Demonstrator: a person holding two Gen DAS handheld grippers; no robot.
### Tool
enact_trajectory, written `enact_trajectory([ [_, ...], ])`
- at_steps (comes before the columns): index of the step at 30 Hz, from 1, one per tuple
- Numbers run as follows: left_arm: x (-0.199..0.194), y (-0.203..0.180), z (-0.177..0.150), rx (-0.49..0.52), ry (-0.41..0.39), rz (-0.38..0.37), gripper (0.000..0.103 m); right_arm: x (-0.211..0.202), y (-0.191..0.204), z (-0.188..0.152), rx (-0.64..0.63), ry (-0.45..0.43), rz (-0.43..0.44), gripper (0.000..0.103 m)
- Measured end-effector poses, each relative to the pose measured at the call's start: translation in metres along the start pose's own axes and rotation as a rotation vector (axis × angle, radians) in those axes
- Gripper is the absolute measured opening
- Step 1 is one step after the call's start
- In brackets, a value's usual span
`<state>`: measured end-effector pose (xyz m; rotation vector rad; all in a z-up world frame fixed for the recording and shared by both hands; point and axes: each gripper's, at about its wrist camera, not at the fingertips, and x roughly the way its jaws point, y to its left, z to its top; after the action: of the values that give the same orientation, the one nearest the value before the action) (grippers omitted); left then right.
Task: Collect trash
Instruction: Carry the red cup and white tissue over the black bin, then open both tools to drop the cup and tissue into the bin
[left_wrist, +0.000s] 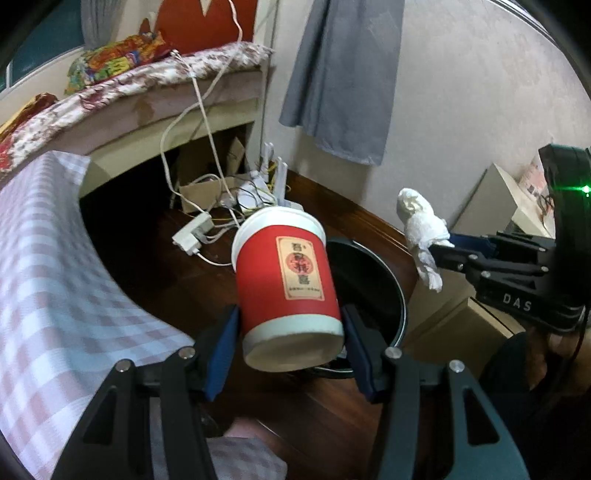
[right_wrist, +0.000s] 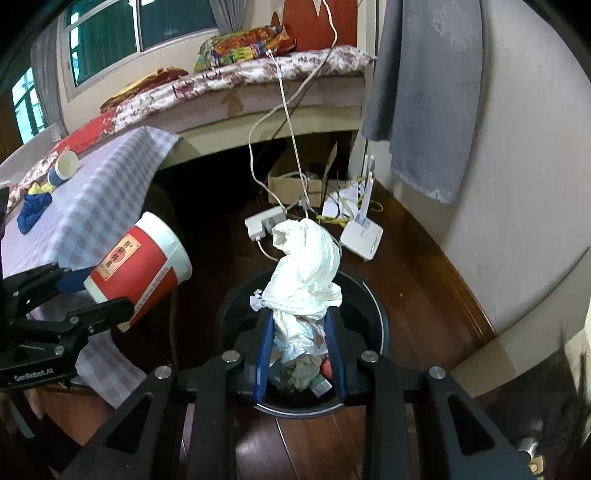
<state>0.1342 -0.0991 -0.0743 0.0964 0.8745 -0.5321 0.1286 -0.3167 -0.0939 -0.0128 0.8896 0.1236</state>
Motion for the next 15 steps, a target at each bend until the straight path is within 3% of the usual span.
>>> enact_trajectory([
  [15, 0.079, -0.012, 0.014, 0.083, 0.152, -0.089, 0.056, 0.078, -0.022, -0.022, -0.053, 0.189, 0.036, 0.030],
])
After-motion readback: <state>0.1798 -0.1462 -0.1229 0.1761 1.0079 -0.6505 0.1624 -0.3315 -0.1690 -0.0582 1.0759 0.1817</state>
